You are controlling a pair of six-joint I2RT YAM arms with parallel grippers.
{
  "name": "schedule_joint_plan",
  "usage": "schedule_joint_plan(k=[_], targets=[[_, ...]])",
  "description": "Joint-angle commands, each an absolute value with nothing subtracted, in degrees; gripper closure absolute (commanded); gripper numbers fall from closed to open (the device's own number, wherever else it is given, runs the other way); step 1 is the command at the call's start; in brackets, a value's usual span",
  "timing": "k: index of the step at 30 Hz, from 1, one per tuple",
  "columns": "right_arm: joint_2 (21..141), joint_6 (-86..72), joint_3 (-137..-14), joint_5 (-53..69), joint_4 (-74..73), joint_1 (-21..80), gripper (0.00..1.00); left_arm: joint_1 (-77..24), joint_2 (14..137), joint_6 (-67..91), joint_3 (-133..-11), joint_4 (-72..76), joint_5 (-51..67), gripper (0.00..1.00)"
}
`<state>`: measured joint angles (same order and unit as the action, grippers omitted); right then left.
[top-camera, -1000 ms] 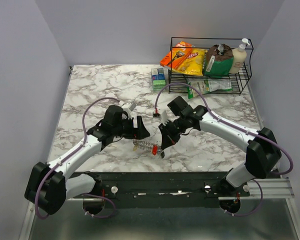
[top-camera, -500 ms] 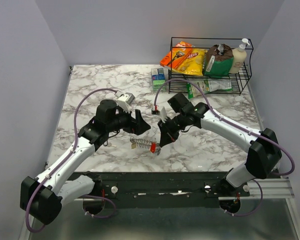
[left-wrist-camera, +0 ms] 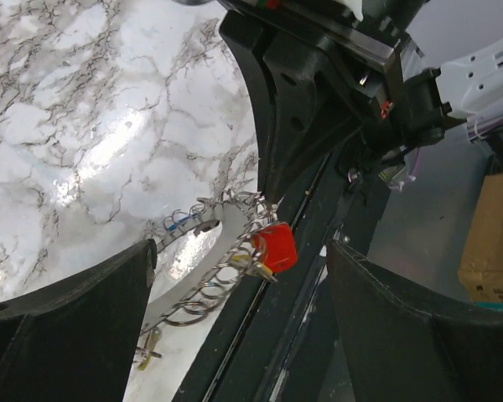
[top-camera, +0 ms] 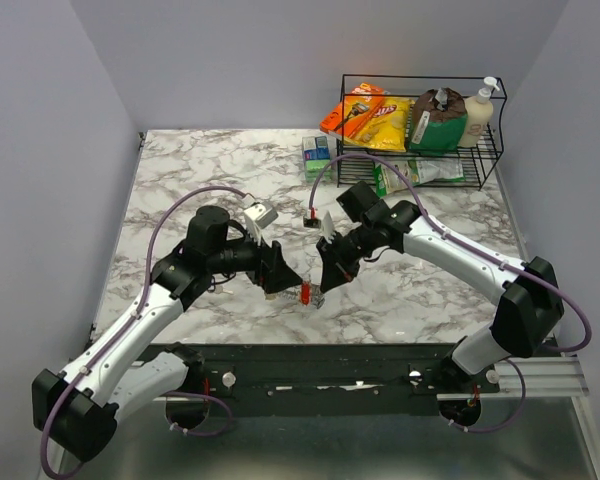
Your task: Put the keys on the keyring
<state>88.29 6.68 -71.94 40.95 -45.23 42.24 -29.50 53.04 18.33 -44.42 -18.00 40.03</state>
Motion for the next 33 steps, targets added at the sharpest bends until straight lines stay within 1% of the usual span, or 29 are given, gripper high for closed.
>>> schedule_joint_plan(k=[1,9,14,22,33], targets=[[87.98,8.00,-74.00,44.56,-46.41,41.84,1.00,-31.37,53.26,12.23,-47.11,-24.87,42.28,0.10],[87.98,8.53,-74.09,45.26,-46.85,41.84,0.99,-35.94,56.16,10.20,-49.92,-26.81,31.31,0.12],[88.42,8.61,-73.30,45.79,-45.97,41.84,1.00,-37.79,58.88,10.19,-49.92,-26.19,28.83,0.15],[84.99,9.23,-71.02,47.46,-42.02,41.66,1.00,-38.58,55.47,13.80,-45.01,-18.29,29.27,0.17],[82.00,11.86,-70.49,55.28,-38.14,41.57,1.00,-38.58,51.60,17.05,-43.15,-12.92,33.57,0.20]])
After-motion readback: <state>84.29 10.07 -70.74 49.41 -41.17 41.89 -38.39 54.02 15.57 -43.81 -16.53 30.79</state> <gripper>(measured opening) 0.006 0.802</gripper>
